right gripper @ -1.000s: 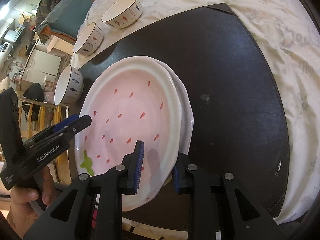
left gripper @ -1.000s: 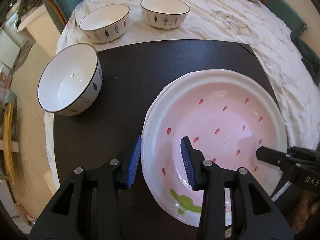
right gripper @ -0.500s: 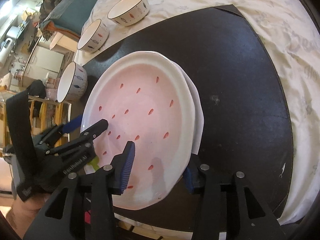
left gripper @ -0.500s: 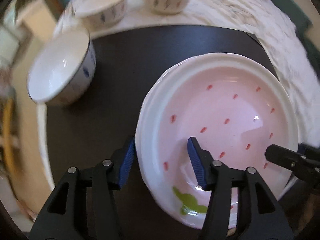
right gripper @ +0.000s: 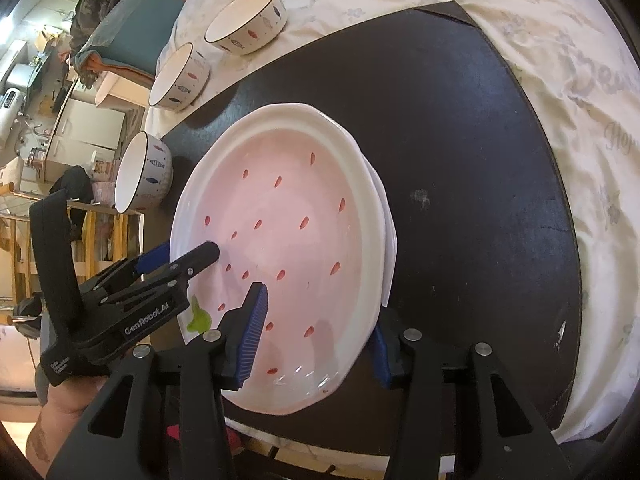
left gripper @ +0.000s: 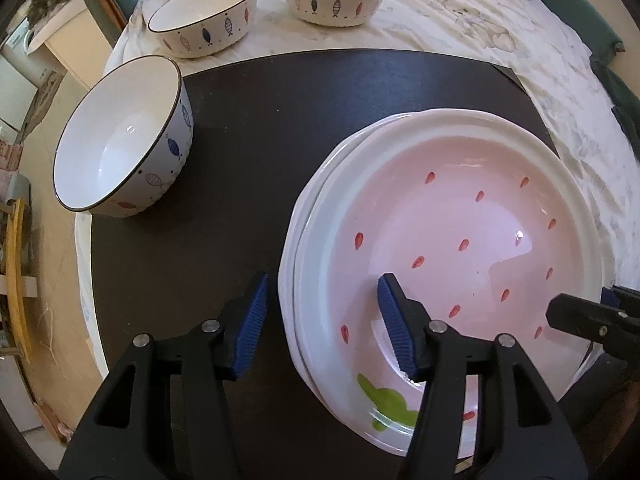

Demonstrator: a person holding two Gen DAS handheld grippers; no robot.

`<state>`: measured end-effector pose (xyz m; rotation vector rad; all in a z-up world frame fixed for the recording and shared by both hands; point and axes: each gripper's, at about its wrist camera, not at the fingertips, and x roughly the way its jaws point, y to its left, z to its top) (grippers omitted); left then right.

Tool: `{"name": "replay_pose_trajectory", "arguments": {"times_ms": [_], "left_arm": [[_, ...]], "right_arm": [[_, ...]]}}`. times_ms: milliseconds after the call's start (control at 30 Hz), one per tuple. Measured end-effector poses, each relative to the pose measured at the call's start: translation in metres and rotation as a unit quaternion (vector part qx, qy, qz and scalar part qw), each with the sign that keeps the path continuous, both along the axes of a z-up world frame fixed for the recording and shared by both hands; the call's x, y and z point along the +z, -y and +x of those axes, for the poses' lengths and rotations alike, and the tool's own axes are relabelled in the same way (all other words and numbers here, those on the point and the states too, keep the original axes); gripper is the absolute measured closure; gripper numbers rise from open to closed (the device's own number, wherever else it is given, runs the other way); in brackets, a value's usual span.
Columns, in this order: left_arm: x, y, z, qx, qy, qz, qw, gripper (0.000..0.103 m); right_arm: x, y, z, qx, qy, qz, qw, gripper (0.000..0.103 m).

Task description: Organize plates and bowls

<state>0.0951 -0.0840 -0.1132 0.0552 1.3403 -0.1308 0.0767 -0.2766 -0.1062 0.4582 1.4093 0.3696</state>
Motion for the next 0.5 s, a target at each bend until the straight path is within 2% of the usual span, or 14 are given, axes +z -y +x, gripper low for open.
{"name": "replay_pose_trajectory", "arguments": {"times_ms": [133, 267, 367, 433, 500], "left_arm": [[0.0, -0.002, -0.002, 0.002, 0.002, 0.0, 1.0, 0.048], [0.001, -0.002, -0.003, 0.004, 0.01, 0.009, 0.9999, 0.046], [0.0, -0.007, 0.0, 0.015, 0.006, -0.004, 0.9999, 0.046], [-0.002, -0.015, 0.002, 0.038, -0.008, -0.024, 0.999, 0.047], [-0.004, -0.018, 0.003, 0.043, -0.017, -0.04, 0.9981, 0.048]], "right_arm": [[0.005, 0.005, -0.001, -0.002, -0.004, 0.0, 1.0, 0.053], [0.014, 0.012, -0.002, -0.004, 0.011, -0.033, 0.999, 0.053], [0.023, 0.023, -0.003, -0.022, 0.033, -0.057, 0.998, 0.053], [0.03, 0.029, -0.001, -0.04, 0.06, -0.101, 0.992, 0.047], [0.029, 0.032, 0.002, -0.049, 0.07, -0.111, 0.99, 0.042]]}}
